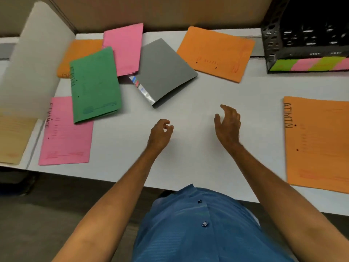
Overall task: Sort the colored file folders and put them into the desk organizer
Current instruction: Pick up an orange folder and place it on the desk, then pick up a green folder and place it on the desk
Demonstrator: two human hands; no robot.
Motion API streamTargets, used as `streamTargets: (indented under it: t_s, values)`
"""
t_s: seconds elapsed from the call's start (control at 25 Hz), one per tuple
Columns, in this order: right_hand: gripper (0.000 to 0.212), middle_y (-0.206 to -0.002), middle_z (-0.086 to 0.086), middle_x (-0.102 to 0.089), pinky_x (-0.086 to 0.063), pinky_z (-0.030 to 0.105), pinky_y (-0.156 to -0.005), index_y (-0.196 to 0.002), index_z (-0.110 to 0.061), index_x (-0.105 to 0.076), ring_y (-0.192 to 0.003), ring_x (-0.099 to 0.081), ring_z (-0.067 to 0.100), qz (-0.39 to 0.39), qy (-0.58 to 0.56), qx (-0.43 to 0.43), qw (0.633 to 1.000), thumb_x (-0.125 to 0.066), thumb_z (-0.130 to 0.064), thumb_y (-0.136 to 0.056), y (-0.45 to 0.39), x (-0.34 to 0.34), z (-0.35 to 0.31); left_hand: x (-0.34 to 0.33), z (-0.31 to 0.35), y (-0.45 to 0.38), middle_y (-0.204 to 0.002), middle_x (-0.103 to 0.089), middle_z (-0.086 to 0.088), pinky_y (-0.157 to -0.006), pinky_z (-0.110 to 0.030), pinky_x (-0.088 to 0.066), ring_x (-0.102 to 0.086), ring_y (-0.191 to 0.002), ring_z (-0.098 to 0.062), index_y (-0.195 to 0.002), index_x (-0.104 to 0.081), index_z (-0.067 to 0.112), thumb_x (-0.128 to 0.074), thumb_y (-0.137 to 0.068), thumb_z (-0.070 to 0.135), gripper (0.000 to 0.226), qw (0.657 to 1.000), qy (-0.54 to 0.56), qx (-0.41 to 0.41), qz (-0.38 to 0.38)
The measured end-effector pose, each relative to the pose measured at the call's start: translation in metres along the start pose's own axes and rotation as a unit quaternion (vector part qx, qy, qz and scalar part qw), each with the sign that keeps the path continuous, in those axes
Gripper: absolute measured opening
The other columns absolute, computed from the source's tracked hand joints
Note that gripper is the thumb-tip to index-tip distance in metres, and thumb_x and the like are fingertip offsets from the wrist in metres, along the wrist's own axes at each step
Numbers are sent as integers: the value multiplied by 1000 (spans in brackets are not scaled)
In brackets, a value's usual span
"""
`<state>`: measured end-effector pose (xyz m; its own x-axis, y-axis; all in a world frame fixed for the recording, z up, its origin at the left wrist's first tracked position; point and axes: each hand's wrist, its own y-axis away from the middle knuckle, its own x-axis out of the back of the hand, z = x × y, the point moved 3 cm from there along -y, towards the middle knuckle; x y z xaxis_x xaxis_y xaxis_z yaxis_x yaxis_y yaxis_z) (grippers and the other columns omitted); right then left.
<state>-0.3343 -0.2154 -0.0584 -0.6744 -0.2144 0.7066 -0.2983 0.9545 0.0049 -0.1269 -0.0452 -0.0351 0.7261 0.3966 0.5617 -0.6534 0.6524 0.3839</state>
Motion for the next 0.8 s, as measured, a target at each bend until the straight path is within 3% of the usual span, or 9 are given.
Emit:
streamTargets:
  t_s: [0.32, 0.56, 0.68, 0.8]
  values:
    - [42, -140, 10, -54, -38, 41, -109, -140, -15, -53, -130, -46, 31, -41, -33, 41, 998, -56, -22, -99, 8, -143, -166, 192, -99, -70, -108, -66, 0, -87, -41, -55, -68, -99, -29, -117, -65, 17, -60, -97, 25, 22, 994, 52, 36, 87]
    - [40, -137, 10, -53, -44, 32, -96, -139, -11, -52, -120, -52, 24, -111, -70, 84, 988, -57, -19, -99, -6, -219, -266, 294, -132, -135, -114, -68, -6, -86, -28, -49, -63, -105, -21, -116, -67, 8, -60, -97, 17, 22, 977, 88, 45, 191]
    - [41, -139, 4, -51, -48, 31, -92, -141, -12, -49, -111, -57, 16, -156, -101, 47, 981, -55, -22, -101, -16, -252, -298, 325, -150, -164, -124, -63, -7, -89, -33, -53, -62, -112, -23, -119, -66, 12, -58, -97, 25, 27, 966, 96, 95, 221]
    - [42, -133, -1, -53, -48, 23, -80, -142, -15, -48, -98, -59, 8, -193, -144, -43, 970, -55, -23, -102, -30, -280, -313, 344, -163, -192, -133, -55, -10, -99, -43, -53, -56, -120, -27, -126, -63, 14, -59, -95, 31, 36, 958, 75, 136, 243]
